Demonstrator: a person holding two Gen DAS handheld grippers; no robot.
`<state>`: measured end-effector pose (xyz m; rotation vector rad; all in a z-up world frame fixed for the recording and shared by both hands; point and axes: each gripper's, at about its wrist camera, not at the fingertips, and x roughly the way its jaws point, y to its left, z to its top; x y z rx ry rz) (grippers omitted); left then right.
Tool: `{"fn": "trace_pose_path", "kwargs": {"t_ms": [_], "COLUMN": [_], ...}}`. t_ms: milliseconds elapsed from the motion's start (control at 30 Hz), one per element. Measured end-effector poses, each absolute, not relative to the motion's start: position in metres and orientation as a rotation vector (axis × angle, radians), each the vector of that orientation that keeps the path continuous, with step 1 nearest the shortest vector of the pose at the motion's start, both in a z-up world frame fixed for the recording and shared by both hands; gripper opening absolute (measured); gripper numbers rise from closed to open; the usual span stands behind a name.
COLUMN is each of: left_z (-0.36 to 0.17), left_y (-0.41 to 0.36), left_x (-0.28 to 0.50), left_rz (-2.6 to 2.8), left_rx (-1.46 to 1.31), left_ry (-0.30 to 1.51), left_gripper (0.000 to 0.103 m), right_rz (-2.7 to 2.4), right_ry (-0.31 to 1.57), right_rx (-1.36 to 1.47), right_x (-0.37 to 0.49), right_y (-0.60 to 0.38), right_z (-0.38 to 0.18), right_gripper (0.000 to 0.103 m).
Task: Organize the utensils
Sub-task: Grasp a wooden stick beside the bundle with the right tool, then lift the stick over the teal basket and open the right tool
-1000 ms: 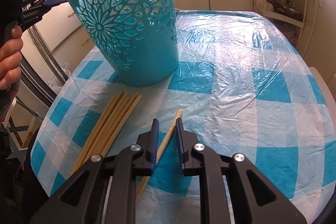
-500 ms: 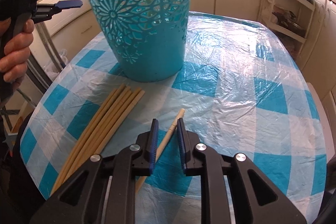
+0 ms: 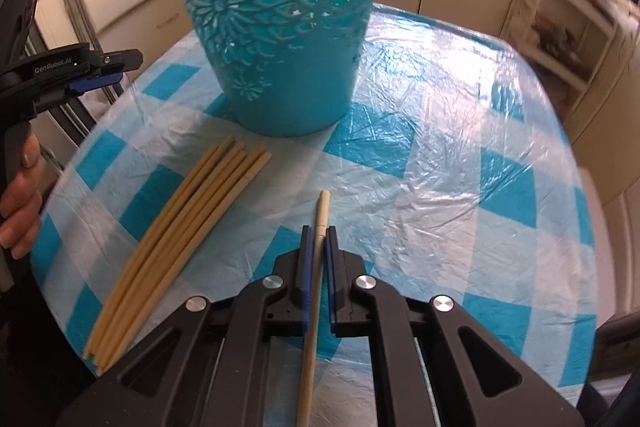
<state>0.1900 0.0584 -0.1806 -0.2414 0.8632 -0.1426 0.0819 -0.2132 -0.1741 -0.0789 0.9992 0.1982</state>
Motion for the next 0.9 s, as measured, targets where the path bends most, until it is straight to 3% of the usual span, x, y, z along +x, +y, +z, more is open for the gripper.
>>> {"fn": "trace_pose_path", "kwargs": {"t_ms": [200,467,700,900], "left_z": [-0.202,-0.202,-0.2,-0.199], "left_y": [0.059,0.055,0.053,0.055], "left_x": [0.176,0.176,0.175,0.172], "left_rz": [-0.131,-0.127,-0.13,-0.133], "left_rx": [-0.24,-0.226,-0.221,-0.227], "left_ry": [0.894,0.884,0.879,0.866], "left_gripper": [0.051,0.055,0.056,0.056], "right_rz": [0.249,0.404,0.365,0.206], "right_ry": [0.91,0.544,0.254,0.16], "right_rx": [0.123,0.45,0.468,0.447], "right_x": [0.057,0.044,0.089,0.145], "right_y": [-0.241,-0.275,-0.25,-0.235], "right_z": [-0.149,-0.034,0.038,0.036], "right_gripper": [0.006,0.006,0.006,0.006]}}
